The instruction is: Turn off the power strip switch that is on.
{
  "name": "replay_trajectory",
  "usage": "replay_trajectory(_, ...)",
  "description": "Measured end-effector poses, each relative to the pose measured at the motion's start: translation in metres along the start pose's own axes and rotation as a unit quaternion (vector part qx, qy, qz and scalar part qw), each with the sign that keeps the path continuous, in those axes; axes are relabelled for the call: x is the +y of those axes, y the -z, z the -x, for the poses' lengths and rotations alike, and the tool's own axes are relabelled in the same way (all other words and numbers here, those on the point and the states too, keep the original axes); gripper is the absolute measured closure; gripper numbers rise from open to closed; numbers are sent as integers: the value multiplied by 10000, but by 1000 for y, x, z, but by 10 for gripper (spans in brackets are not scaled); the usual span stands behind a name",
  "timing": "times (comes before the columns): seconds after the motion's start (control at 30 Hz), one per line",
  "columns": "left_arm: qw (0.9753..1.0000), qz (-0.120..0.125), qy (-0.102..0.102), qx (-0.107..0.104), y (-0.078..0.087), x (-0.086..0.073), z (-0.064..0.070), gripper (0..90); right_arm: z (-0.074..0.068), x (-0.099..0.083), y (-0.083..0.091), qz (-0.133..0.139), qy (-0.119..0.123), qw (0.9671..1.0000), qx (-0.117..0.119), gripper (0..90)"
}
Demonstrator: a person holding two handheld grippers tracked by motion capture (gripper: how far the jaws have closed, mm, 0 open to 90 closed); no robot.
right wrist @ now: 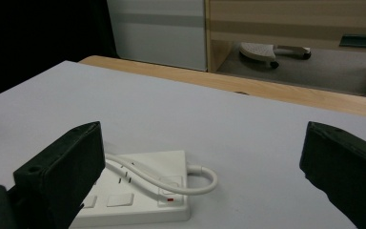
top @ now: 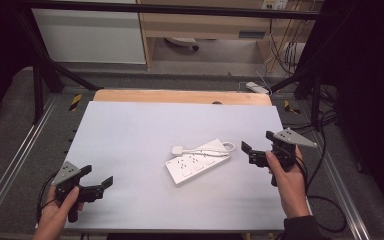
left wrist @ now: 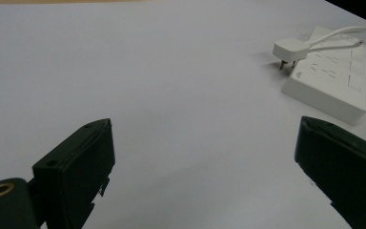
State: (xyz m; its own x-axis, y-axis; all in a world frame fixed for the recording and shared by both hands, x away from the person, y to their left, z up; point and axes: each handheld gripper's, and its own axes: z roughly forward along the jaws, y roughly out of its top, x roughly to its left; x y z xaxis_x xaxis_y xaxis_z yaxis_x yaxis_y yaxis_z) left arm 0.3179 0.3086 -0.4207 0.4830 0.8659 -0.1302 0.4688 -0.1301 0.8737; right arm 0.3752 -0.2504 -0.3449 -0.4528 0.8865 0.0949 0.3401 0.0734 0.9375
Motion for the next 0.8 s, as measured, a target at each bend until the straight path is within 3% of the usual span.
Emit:
replay_trajectory(0.6,10000,12,13,1,0,0,0,62,11,-26,17,28,67,9997,-225,17)
replay_trajectory(0.8,10000,8,9,0,0,0,0,62,18,-41,22,-51,-27,9995,-321,24)
